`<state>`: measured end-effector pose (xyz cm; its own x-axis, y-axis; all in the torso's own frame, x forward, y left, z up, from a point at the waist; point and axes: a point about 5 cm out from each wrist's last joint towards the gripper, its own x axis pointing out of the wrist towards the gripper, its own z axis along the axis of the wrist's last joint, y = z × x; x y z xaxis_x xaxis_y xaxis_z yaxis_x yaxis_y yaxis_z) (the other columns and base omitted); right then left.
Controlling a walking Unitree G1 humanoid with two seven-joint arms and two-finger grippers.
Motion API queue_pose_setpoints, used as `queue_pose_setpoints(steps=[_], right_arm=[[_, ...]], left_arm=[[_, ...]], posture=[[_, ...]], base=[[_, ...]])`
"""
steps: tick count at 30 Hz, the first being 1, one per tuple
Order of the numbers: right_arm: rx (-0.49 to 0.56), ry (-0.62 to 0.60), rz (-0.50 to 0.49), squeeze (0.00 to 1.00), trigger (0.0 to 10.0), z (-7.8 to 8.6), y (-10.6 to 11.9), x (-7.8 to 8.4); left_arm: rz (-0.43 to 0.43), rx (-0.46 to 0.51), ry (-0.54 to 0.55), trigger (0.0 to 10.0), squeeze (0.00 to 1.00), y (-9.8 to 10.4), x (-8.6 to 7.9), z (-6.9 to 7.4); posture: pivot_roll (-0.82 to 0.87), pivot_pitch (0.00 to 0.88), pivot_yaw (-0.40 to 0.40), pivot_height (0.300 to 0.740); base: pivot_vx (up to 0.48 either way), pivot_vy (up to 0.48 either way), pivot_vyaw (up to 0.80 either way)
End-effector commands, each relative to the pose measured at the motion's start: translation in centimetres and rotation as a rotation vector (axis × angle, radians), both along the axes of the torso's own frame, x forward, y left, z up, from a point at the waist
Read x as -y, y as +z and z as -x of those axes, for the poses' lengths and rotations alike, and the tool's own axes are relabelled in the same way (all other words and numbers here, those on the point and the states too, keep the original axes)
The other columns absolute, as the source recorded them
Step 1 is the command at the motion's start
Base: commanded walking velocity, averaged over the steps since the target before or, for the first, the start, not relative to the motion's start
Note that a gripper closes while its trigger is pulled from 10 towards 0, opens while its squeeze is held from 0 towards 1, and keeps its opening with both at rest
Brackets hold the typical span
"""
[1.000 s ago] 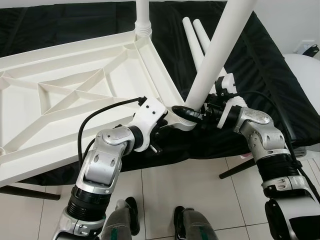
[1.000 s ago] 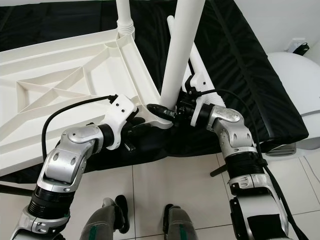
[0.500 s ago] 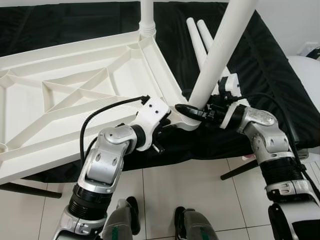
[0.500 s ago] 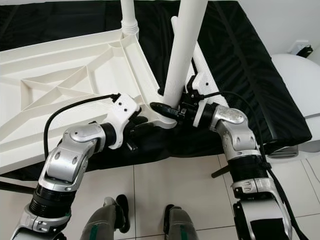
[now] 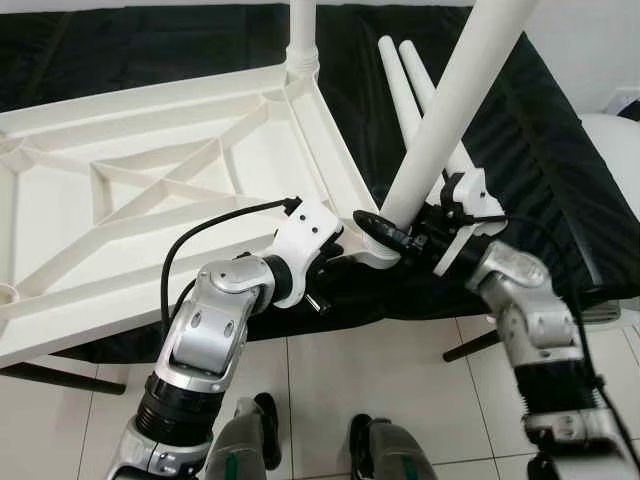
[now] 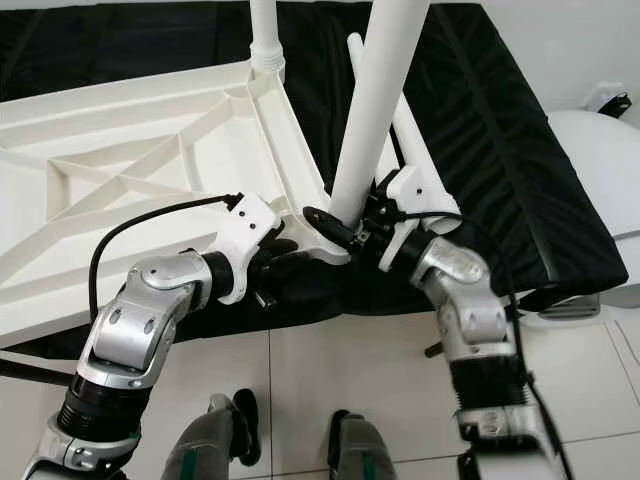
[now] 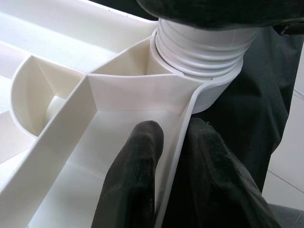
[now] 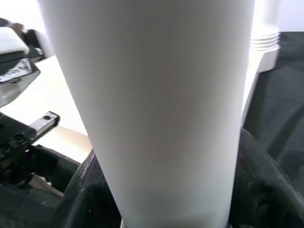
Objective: Building children table
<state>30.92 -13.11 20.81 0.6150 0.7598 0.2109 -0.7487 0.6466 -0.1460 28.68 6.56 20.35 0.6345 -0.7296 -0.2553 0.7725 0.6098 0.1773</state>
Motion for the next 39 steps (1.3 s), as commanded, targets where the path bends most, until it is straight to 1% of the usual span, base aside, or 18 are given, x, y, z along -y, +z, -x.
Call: queue_pose_setpoints(steps=[1, 3, 6, 9, 12, 15, 17, 20, 22, 24, 25, 28, 31, 32, 33, 35, 36, 39], right_arm=[[-0.09, -0.024, -0.059, 0.0, 0.0, 0.4, -1.4, -0.9], [-0.088, -0.076, -0.086, 0.0, 0.0, 0.8, -1.5, -1.5], [-0.082, -0.122, -0.11, 0.0, 0.0, 0.9, -1.4, -1.8], [-0.083, -0.214, -0.153, 0.0, 0.0, 1.1, -1.4, -2.6], [-0.085, -0.286, -0.16, 0.0, 0.0, 1.2, -1.6, -3.4], [-0.087, -0.315, -0.16, 0.0, 0.0, 1.2, -1.7, -3.7], [-0.104, -0.39, -0.176, 0.0, 0.0, 1.2, -2.0, -4.5], [-0.114, -0.421, -0.187, 0.0, 0.0, 1.2, -2.2, -4.9], [-0.119, -0.473, -0.194, 0.0, 0.0, 1.1, -2.3, -5.5], [-0.108, -0.528, -0.192, 0.0, 0.0, 0.9, -2.3, -5.7], [-0.108, -0.528, -0.192, 0.0, 0.0, 0.9, -2.3, -5.7], [-0.125, -0.625, -0.185, 0.0, 0.0, 0.5, -2.6, -5.9], [-0.134, -0.642, -0.188, 0.0, 0.0, 0.5, -2.8, -6.0], [-0.13, -0.641, -0.192, 0.0, 10.0, 0.5, -2.7, -5.8], [-0.121, -0.648, -0.19, 0.05, 10.0, 0.5, -2.6, -5.6], [-0.114, -0.654, -0.188, 0.05, 10.0, 0.5, -2.5, -5.5], [-0.101, -0.658, -0.188, 1.0, 10.0, 0.6, -2.4, -5.2], [-0.098, -0.654, -0.205, 1.0, 10.0, 0.8, -2.2, -5.0]], left_arm=[[0.012, 0.014, 0.126, 10.0, 0.0, -0.3, -0.9, -0.4], [0.01, 0.013, 0.125, 10.0, 0.0, -0.3, -0.9, -0.3], [0.011, 0.012, 0.123, 10.0, 0.0, -0.3, -0.9, -0.3], [0.009, 0.011, 0.121, 10.0, 0.0, -0.3, -0.8, -0.3], [0.009, 0.011, 0.122, 10.0, 0.0, -0.3, -0.9, -0.3], [0.008, 0.01, 0.122, 10.0, 0.0, -0.3, -0.9, -0.3], [0.008, 0.01, 0.125, 10.0, 0.0, -0.3, -0.9, -0.3], [0.008, 0.01, 0.126, 10.0, 0.0, -0.3, -0.9, -0.3], [0.008, 0.01, 0.127, 10.0, 0.0, -0.3, -1.0, -0.3], [0.008, 0.009, 0.127, 10.0, 0.0, -0.3, -0.9, -0.3], [0.008, 0.009, 0.127, 10.0, 0.0, -0.3, -0.9, -0.3], [0.01, 0.009, 0.126, 10.0, 0.0, -0.3, -0.9, -0.3], [0.01, 0.008, 0.128, 10.0, 0.0, -0.3, -0.9, -0.3], [0.009, 0.008, 0.131, 10.0, 0.0, -0.3, -1.0, -0.3], [0.008, 0.007, 0.132, 10.0, 0.0, -0.3, -1.1, -0.3], [0.007, 0.007, 0.133, 10.0, 0.0, -0.3, -1.1, -0.3], [0.007, 0.007, 0.134, 10.0, 0.0, -0.3, -1.1, -0.3], [0.007, 0.008, 0.135, 10.0, 0.0, -0.3, -1.1, -0.3]], posture=[[-0.02, 0.225, -0.04, 0.74], [-0.02, 0.225, -0.038, 0.74], [-0.02, 0.224, -0.038, 0.74], [-0.02, 0.223, -0.038, 0.74], [-0.02, 0.224, -0.038, 0.74], [-0.02, 0.224, -0.038, 0.74], [-0.01, 0.224, -0.036, 0.74], [-0.01, 0.225, -0.034, 0.74], [-0.01, 0.226, -0.032, 0.74], [-0.01, 0.227, -0.032, 0.74], [-0.01, 0.227, -0.032, 0.74], [-0.01, 0.228, -0.031, 0.74], [-0.01, 0.231, -0.032, 0.74], [-0.01, 0.231, -0.031, 0.74], [-0.01, 0.232, -0.031, 0.74], [-0.01, 0.232, -0.031, 0.74], [-0.01, 0.233, -0.03, 0.74], [-0.01, 0.233, -0.031, 0.74]], base=[[0.0, 0.0, 0.0], [0.0, 0.0, 0.0], [0.0, 0.0, 0.0], [0.0, 0.0, 0.0], [0.0, 0.0, 0.0], [0.0, 0.0, 0.0], [0.0, 0.0, 0.0], [0.0, 0.0, 0.0], [0.0, 0.0, 0.0], [0.0, 0.0, 0.0], [0.0, 0.0, 0.0], [0.0, 0.0, 0.0], [0.0, 0.0, 0.0], [0.0, 0.0, 0.0], [0.0, 0.0, 0.0], [0.0, 0.0, 0.0], [0.0, 0.0, 0.0], [0.0, 0.0, 0.0]])
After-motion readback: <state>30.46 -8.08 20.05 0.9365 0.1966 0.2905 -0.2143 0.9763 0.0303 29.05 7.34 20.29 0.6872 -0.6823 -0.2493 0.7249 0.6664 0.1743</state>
